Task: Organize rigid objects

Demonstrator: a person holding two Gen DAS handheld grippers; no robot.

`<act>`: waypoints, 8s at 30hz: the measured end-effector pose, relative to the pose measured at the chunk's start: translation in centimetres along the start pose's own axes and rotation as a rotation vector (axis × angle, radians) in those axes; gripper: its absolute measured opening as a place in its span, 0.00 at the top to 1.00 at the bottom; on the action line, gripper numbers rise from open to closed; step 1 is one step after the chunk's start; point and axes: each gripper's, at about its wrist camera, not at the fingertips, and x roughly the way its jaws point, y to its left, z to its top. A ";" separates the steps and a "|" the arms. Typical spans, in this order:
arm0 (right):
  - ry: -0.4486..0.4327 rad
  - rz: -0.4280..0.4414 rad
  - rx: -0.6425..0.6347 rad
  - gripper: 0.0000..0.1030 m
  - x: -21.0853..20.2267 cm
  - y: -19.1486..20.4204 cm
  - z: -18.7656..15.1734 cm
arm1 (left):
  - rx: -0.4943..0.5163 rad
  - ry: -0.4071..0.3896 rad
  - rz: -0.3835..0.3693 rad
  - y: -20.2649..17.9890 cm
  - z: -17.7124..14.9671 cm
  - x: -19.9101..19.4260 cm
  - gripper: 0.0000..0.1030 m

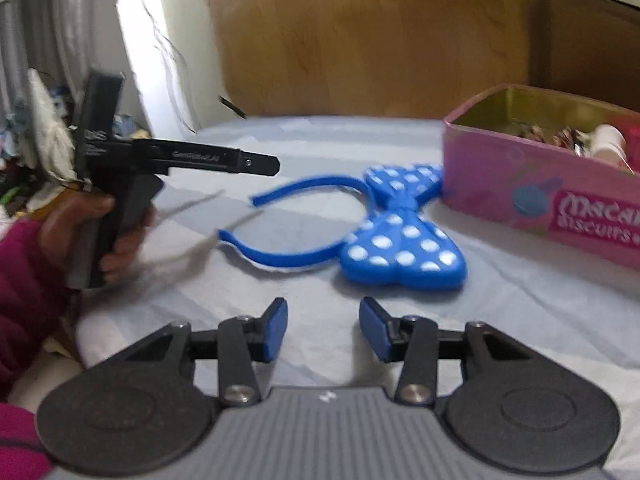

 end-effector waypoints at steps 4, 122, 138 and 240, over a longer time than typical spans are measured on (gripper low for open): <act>-0.022 -0.051 0.033 0.54 -0.2 -0.9 -0.1 | 0.037 0.094 -0.040 -1.2 0.0 2.1 0.77; -0.442 -0.693 -0.145 0.91 -0.4 -10.6 9.4 | 0.081 -0.201 -0.133 -17.6 10.9 4.6 0.94; -0.476 -0.695 0.036 0.59 -1.2 -15.8 7.8 | -0.050 -0.146 -0.124 -15.2 9.1 5.6 0.46; -0.438 -0.511 0.397 0.00 -5.0 -4.1 -1.0 | -0.006 0.081 0.117 -12.8 -0.7 -3.2 0.00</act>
